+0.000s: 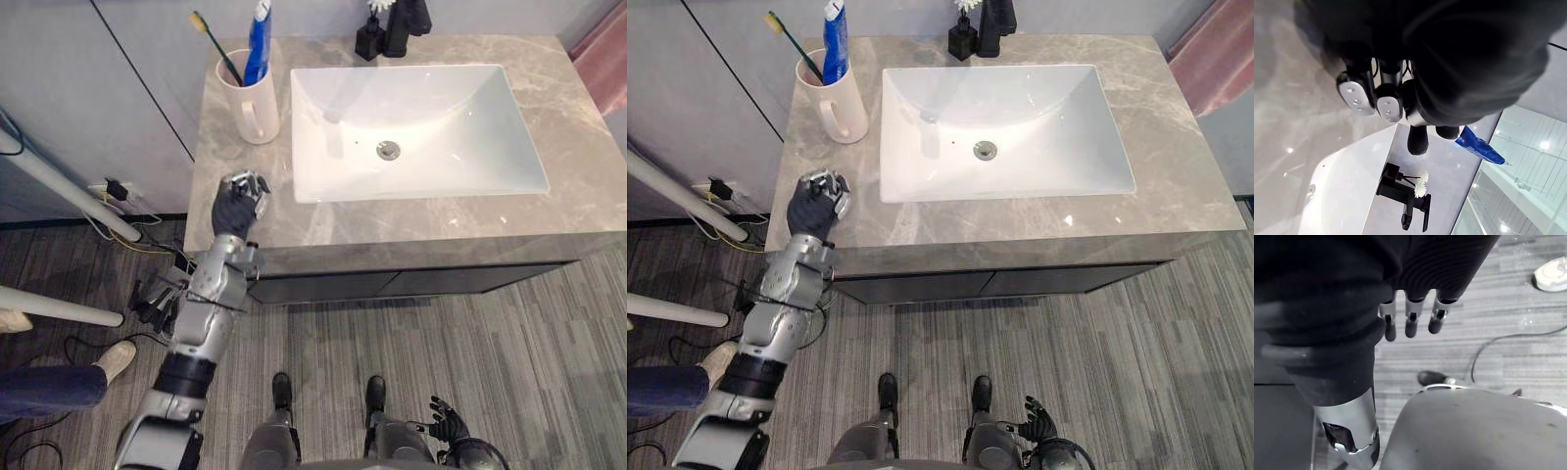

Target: Organize washtable

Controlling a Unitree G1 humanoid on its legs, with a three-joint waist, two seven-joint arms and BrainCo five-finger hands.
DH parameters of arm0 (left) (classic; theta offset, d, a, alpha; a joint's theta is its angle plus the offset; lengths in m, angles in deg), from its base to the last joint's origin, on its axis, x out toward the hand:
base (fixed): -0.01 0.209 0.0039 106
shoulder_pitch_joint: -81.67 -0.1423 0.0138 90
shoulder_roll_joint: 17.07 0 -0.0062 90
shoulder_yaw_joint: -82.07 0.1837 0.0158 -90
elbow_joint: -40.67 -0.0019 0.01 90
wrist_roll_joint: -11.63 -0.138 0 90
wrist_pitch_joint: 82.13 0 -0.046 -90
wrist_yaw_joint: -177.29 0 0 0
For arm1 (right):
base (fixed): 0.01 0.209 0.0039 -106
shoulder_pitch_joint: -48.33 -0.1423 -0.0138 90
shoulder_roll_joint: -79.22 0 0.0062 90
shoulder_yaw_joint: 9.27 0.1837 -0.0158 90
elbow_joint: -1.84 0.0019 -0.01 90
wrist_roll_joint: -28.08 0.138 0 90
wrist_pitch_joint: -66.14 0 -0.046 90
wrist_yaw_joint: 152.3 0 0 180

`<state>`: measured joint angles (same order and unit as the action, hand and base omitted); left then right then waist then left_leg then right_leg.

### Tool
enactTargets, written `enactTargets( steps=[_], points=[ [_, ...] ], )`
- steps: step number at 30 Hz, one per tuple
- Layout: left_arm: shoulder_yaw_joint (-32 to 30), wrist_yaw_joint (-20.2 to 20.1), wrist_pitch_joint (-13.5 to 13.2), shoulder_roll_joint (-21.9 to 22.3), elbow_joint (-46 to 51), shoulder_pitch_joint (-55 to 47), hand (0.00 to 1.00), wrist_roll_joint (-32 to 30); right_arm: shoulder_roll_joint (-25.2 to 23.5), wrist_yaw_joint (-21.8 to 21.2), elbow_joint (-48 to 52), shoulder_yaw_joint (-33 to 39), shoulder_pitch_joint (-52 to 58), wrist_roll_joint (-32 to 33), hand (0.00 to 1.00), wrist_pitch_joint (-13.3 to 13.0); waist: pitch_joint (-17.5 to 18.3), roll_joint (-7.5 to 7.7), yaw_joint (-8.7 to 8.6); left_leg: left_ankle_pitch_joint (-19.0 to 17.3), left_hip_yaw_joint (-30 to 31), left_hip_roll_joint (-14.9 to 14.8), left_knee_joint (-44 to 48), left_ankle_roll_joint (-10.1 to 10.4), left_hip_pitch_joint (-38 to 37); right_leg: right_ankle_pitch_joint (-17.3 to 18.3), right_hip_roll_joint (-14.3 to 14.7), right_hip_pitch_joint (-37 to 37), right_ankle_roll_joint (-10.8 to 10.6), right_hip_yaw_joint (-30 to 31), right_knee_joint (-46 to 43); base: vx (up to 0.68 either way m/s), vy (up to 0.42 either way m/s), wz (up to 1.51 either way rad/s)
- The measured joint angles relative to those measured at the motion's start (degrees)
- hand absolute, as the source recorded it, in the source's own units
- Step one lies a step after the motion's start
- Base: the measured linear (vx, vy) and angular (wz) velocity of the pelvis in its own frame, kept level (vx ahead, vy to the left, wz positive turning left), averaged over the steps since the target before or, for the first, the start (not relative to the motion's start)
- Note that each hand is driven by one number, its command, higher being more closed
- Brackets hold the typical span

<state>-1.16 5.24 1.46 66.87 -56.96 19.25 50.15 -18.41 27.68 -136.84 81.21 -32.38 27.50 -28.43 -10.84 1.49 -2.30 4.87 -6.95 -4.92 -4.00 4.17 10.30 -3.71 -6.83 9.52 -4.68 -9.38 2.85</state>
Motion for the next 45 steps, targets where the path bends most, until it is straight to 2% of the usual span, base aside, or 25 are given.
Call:
enactTargets(
  steps=[6,10,13,23,30,33,38,40,45],
  points=[
    [3.02,0.95,-0.06,-4.77,-6.68,7.55,1.0,6.02,-0.04,0.1,-0.03,0.11,0.03,0.05,0.0,0.11,-0.12,0.19,0.07,-0.01,-0.01,0.0,0.07,-0.01,0.58,-0.03,0.04,0.37,0.0,0.16,0.32,0.01,-0.003,0.0],
    [4.2,2.43,0.0,-9.51,-12.85,14.69,1.0,10.89,-0.67,0.48,0.27,0.15,0.01,0.78,0.0,0.13,-1.58,1.23,0.07,-0.02,-0.08,-0.06,0.7,-0.01,1.22,-0.16,0.02,0.99,-0.06,0.78,0.09,-0.05,-0.006,-0.03],
    [4.26,3.45,-0.02,-13.09,-13.52,17.8,1.0,13.23,-1.05,0.97,0.73,0.16,0.0,1.63,0.0,-0.02,-2.63,1.82,0.17,-0.01,-0.86,-0.03,0.79,-0.02,1.94,-0.26,-0.09,2.53,-0.18,1.78,-0.77,-0.04,0.0,-0.13],
    [4.42,4.72,-0.85,-17.38,-14.95,24.1,1.0,19.39,-1.15,1.09,0.85,0.1,0.01,2.36,0.0,-0.32,-5.02,1.96,0.18,0.04,-0.81,0.02,0.97,-0.08,2.79,-0.36,-0.11,3.21,-0.14,1.75,-0.72,0.0,0.001,0.0],
    [4.4,5.06,-0.96,-17.43,-13.46,23.8,1.0,19.37,-0.92,1.16,0.75,-0.47,0.03,3.01,0.0,-0.34,-5.08,1.92,0.22,0.04,-0.81,0.01,1.0,-0.08,3.2,-0.4,-0.08,3.6,-0.08,1.81,-0.75,0.0,0.0,0.0],
    [4.29,5.78,-1.25,-17.26,-6.45,19.81,1.0,19.0,-0.82,1.14,0.68,-0.61,0.03,3.37,0.0,-0.33,-5.14,1.84,0.34,0.04,-0.66,0.01,1.01,-0.09,2.98,-0.38,-0.08,3.27,-0.07,1.68,-0.73,0.0,-0.002,0.01],
    [3.6,5.35,-1.3,-11.44,6.76,5.25,1.0,13.7,-0.45,1.01,0.61,-0.63,0.14,3.3,0.0,-0.14,-5.35,1.19,1.0,-0.01,-0.12,0.0,0.98,-0.08,1.64,0.07,-0.09,1.72,0.01,1.22,-0.74,-0.01,-0.006,0.06],
    [2.84,3.94,-1.35,-8.43,11.52,-1.51,1.0,11.08,-0.07,0.95,0.6,-0.64,0.23,3.27,0.0,-0.12,-5.39,0.75,1.64,0.0,-0.11,-0.02,0.88,-0.07,1.4,0.2,-0.06,1.61,0.11,1.2,-0.87,0.0,0.0,0.0],
    [0.56,2.04,-1.48,-5.99,14.17,-8.49,1.0,8.44,0.62,0.82,0.62,-0.77,0.23,2.53,0.0,-0.1,-4.71,-0.36,1.78,0.0,0.48,0.01,0.81,-0.07,0.6,0.48,-0.05,0.46,0.56,0.13,-0.92,0.0,-0.004,0.06]
  ],
)
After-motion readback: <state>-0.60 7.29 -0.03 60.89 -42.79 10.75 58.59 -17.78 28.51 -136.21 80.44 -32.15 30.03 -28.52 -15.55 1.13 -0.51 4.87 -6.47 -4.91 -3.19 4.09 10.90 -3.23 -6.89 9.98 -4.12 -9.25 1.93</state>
